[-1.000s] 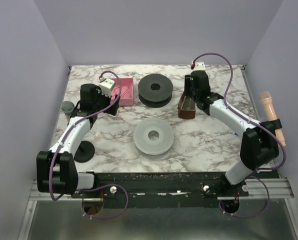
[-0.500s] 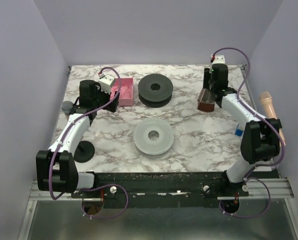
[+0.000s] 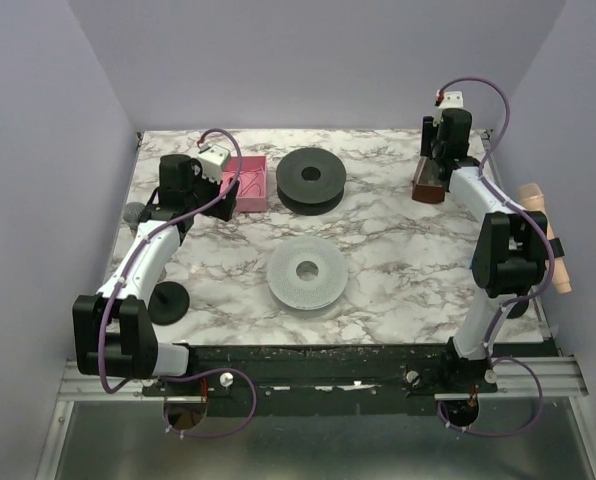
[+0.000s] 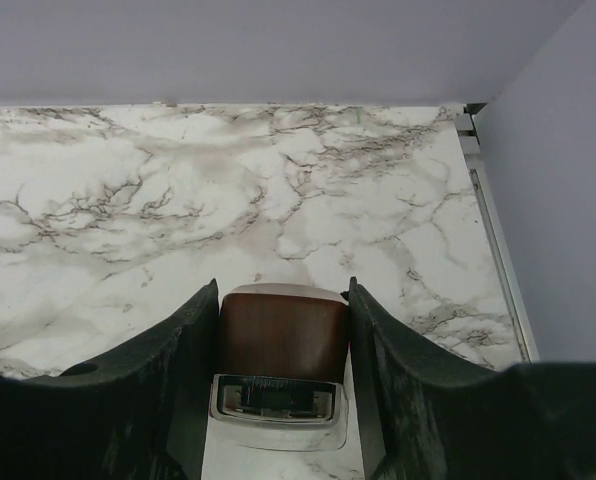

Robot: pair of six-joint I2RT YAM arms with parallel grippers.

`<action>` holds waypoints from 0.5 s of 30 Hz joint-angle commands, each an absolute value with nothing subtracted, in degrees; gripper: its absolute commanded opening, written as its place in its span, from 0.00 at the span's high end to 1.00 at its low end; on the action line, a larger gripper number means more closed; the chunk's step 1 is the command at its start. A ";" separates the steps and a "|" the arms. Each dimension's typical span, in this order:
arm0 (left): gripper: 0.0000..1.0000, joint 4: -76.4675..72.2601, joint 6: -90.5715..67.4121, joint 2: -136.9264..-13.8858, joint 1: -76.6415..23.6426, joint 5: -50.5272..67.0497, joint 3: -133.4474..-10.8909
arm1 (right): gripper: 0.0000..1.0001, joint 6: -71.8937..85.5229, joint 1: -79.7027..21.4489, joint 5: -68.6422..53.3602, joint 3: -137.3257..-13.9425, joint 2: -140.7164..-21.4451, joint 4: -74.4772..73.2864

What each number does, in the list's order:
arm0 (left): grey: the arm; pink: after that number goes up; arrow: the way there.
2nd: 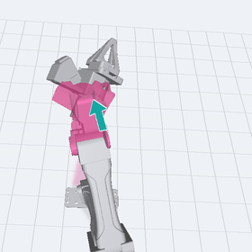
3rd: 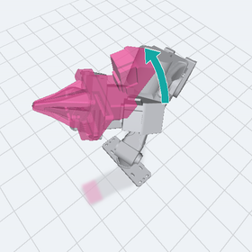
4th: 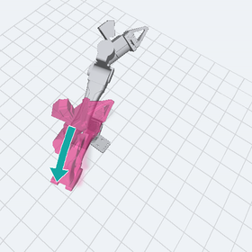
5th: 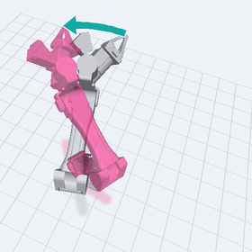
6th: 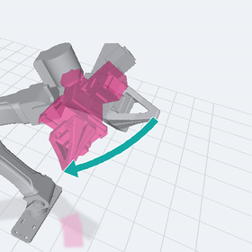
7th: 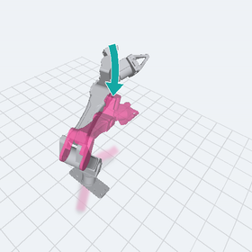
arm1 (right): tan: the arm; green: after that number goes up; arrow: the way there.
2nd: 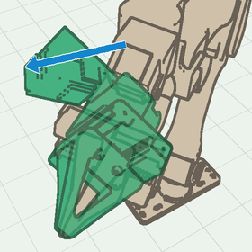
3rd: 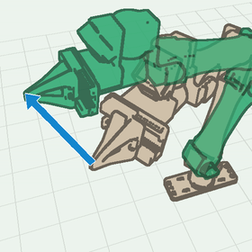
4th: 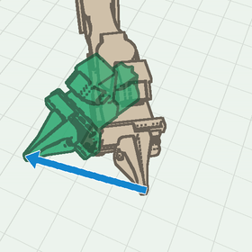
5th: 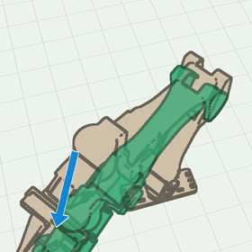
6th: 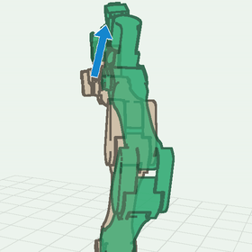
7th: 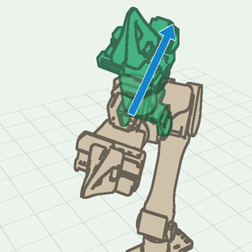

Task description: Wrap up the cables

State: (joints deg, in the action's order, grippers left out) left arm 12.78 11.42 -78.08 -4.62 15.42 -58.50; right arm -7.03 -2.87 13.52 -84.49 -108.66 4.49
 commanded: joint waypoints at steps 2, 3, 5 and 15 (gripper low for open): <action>0.01 13.36 11.43 -79.63 -4.66 14.50 -61.43 | 0.39 -5.89 -2.29 11.42 -84.99 -107.93 6.68; 0.01 13.36 11.08 -80.06 -4.66 14.50 -61.70 | 0.29 -5.80 -2.37 11.16 -84.56 -107.49 6.77; 0.01 13.53 10.64 -81.03 -4.66 14.33 -62.57 | 0.17 -5.80 -2.37 10.03 -83.85 -106.27 7.12; 0.17 31.96 25.47 -96.39 -4.83 16.43 -85.39 | 0.00 -7.38 -2.37 5.37 -82.88 -99.15 6.51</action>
